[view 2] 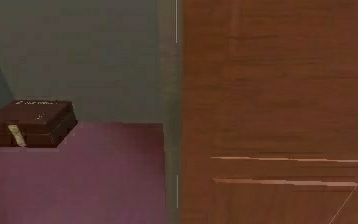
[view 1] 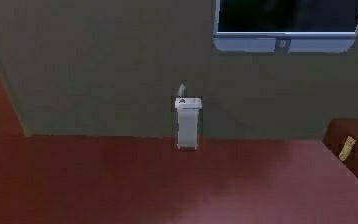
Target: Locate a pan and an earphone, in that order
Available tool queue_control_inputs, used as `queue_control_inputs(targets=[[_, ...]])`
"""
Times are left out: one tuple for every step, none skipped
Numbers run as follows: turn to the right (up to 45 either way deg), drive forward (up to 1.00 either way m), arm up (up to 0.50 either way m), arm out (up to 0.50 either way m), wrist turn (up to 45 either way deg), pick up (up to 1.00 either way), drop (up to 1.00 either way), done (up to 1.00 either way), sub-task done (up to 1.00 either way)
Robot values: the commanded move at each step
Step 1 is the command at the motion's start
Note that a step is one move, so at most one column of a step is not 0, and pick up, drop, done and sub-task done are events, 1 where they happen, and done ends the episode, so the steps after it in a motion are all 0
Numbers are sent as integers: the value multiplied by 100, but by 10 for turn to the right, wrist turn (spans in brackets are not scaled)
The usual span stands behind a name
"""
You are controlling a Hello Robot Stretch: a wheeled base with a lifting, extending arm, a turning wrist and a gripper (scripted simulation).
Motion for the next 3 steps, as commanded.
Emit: queue_control_inputs(targets=[[0,30,0,0,0,0,0,0,0],[-450,0,0,0,0,0,0,0,0],[-120,0,0,0,0,0,0,0,0]])
